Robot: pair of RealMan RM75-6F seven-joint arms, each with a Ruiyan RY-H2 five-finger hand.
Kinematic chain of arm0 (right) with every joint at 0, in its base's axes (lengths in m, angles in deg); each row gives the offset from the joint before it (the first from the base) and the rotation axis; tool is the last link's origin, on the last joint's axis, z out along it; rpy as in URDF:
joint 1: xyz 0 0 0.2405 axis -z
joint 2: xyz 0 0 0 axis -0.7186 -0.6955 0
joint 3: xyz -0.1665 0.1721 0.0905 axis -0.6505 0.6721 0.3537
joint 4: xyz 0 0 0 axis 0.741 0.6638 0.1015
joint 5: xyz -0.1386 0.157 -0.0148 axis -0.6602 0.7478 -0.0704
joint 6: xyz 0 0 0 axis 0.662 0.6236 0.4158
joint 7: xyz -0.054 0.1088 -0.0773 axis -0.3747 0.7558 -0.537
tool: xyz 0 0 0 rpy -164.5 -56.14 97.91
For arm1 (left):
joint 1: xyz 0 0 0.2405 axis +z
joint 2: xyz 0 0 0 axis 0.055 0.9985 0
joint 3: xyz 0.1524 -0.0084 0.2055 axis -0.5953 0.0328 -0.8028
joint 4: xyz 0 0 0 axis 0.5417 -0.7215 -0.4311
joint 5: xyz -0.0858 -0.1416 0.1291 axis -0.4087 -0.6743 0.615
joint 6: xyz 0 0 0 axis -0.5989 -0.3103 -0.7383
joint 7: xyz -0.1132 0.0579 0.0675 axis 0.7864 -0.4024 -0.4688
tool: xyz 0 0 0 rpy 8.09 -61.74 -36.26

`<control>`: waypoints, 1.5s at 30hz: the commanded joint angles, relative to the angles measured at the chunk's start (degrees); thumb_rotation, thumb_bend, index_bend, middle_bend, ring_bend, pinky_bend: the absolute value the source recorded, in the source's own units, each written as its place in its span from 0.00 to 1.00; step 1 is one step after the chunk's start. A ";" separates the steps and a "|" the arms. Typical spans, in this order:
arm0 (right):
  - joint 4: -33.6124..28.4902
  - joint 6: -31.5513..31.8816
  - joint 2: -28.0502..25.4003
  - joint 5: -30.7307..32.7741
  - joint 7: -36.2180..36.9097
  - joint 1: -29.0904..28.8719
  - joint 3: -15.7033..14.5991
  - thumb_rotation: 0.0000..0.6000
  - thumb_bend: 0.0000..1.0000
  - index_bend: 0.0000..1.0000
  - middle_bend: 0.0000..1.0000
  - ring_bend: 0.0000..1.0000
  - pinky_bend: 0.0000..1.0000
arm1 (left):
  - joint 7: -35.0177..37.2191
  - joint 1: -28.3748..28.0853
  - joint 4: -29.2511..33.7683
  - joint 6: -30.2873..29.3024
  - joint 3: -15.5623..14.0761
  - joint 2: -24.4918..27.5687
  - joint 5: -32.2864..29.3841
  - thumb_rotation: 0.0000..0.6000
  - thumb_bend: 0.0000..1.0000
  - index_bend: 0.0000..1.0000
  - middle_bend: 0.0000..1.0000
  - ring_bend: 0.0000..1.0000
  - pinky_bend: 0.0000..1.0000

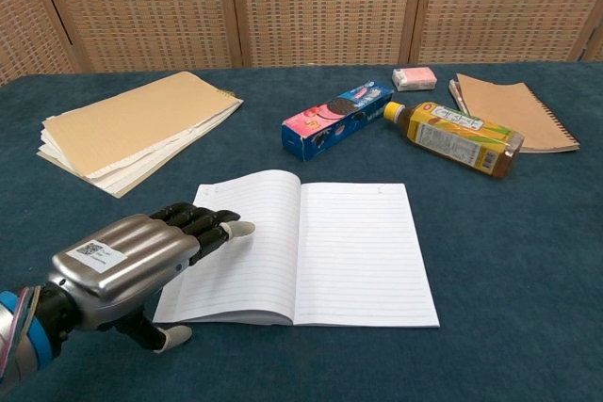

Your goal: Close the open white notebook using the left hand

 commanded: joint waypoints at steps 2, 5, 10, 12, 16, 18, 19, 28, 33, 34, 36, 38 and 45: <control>-0.11 0.19 -0.05 -0.20 0.16 0.06 -0.06 1.00 0.09 0.00 0.00 0.00 0.00 | -1.06 -0.40 -0.89 -0.52 -0.21 -0.86 -0.07 1.00 0.28 0.00 0.00 0.00 0.00; -0.18 0.30 -0.06 -0.25 0.30 0.12 -0.07 1.00 0.09 0.00 0.00 0.00 0.00 | -1.35 -0.47 -1.82 -1.33 -0.18 -1.76 -0.02 1.00 0.28 0.00 0.00 0.00 0.00; -0.25 0.25 -0.02 -0.46 0.30 0.08 -0.15 1.00 0.09 0.00 0.00 0.00 0.00 | -2.21 -0.59 -3.18 -2.30 -0.17 -2.75 -0.18 1.00 0.28 0.00 0.00 0.00 0.00; -0.26 0.13 0.00 -0.41 0.24 0.04 -0.17 1.00 0.09 0.00 0.00 0.00 0.00 | -2.69 -0.66 -3.75 -2.65 -0.20 -3.10 -0.22 1.00 0.28 0.00 0.00 0.00 0.00; -0.22 0.28 0.08 -0.55 0.28 0.06 -0.15 1.00 0.09 0.00 0.00 0.00 0.00 | -3.33 -0.80 -4.54 -2.70 -0.51 -3.53 -0.59 1.00 0.28 0.00 0.00 0.00 0.00; -0.23 0.43 0.12 -0.59 0.27 0.10 -0.11 1.00 0.09 0.00 0.00 0.00 0.00 | -3.40 -0.89 -4.72 -2.64 -0.60 -3.67 -0.84 1.00 0.28 0.00 0.00 0.00 0.00; -0.23 0.48 0.14 -0.58 0.28 0.11 -0.08 1.00 0.09 0.00 0.00 0.00 0.00 | -3.54 -0.93 -4.86 -2.63 -0.63 -3.70 -0.90 1.00 0.28 0.00 0.00 0.00 0.00; -0.09 0.59 0.31 -0.79 0.47 0.10 -0.11 1.00 0.09 0.00 0.00 0.00 0.00 | -3.04 -1.07 -6.15 -4.93 -0.74 -4.42 0.89 1.00 0.48 0.00 0.00 0.00 0.00; -0.05 0.84 0.32 -0.76 0.66 0.19 -0.02 1.00 0.09 0.00 0.00 0.00 0.00 | -2.56 -1.13 -7.10 -5.97 -0.83 -4.77 2.00 1.00 0.56 0.00 0.00 0.00 0.00; -0.02 0.86 0.32 -0.76 0.68 0.19 -0.01 1.00 0.09 0.00 0.00 0.00 0.00 | -2.53 -1.14 -7.29 -6.17 -0.90 -4.82 2.26 1.00 0.57 0.00 0.00 0.00 0.00; 0.01 0.88 0.37 -0.80 0.66 0.18 0.00 1.00 0.09 0.00 0.00 0.00 0.00 | -2.46 -1.12 -7.67 -6.59 -0.99 -4.92 2.69 1.00 0.58 0.00 0.00 0.00 0.00; 0.02 0.87 0.38 -0.86 0.66 0.17 -0.02 1.00 0.09 0.00 0.00 0.00 0.00 | -2.27 -1.06 -7.85 -6.88 -1.03 -5.02 2.91 1.00 0.58 0.00 0.00 0.00 0.00; 0.05 0.85 0.41 -0.54 0.64 0.18 0.12 1.00 0.09 0.00 0.00 0.00 0.00 | -0.23 -1.41 -8.90 -10.44 -0.93 -5.19 7.60 1.00 0.57 0.00 0.00 0.00 0.00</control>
